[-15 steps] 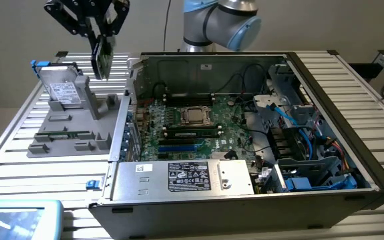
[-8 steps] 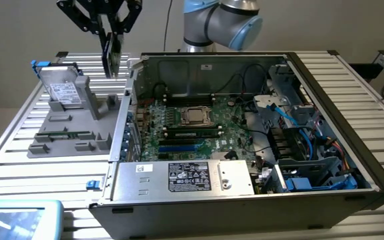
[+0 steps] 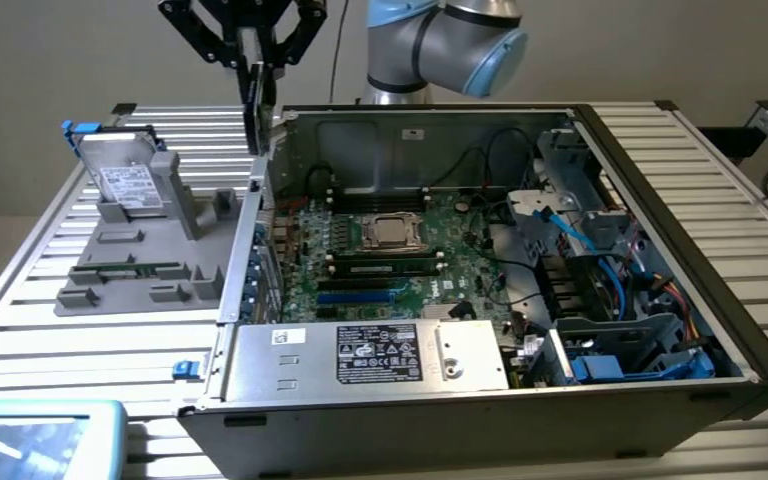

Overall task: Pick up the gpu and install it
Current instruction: 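Pick up the gpu and move the gpu toward the slot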

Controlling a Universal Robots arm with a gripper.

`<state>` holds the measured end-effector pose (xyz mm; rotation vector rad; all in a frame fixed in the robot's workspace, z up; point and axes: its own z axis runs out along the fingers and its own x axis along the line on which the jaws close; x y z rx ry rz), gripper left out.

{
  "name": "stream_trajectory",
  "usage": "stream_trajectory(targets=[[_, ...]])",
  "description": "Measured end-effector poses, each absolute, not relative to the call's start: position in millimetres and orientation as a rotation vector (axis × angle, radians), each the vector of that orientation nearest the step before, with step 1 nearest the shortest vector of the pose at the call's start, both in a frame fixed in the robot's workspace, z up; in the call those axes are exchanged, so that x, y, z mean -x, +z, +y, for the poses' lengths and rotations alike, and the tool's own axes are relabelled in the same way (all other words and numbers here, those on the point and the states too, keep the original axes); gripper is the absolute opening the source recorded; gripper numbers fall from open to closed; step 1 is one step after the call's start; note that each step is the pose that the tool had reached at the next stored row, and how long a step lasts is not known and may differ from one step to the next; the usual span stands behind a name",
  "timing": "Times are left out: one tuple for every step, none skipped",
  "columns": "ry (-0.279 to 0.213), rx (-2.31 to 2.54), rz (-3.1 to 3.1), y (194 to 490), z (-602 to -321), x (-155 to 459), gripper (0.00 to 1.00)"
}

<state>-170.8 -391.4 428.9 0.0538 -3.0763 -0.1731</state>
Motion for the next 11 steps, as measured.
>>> stream_trajectory(targets=[[-0.173, -0.054, -3.076, 428.9, -391.4, 166.5, 0.28], [-0.173, -0.054, -3.076, 428.8, -391.5, 162.0, 0.28], [-0.173, -0.054, -3.076, 428.9, -391.6, 157.4, 0.28], [-0.173, -0.054, -3.076, 428.9, -391.7, 152.6, 0.28], [-0.173, -0.054, -3.076, 428.8, -391.7, 148.2, 0.28], [-0.173, -0.054, -3.076, 428.9, -391.8, 143.6, 0.28], [-0.173, -0.054, -3.076, 428.8, -391.8, 139.1, 0.28], [-0.173, -0.054, -3.076, 428.8, -391.8, 134.6, 0.28], [-0.173, -0.054, -3.076, 428.8, -391.9, 129.9, 0.28], [-0.173, -0.054, -3.076, 428.8, -391.9, 125.6, 0.28], [-0.173, -0.054, -3.076, 428.8, -391.9, 121.1, 0.28]])
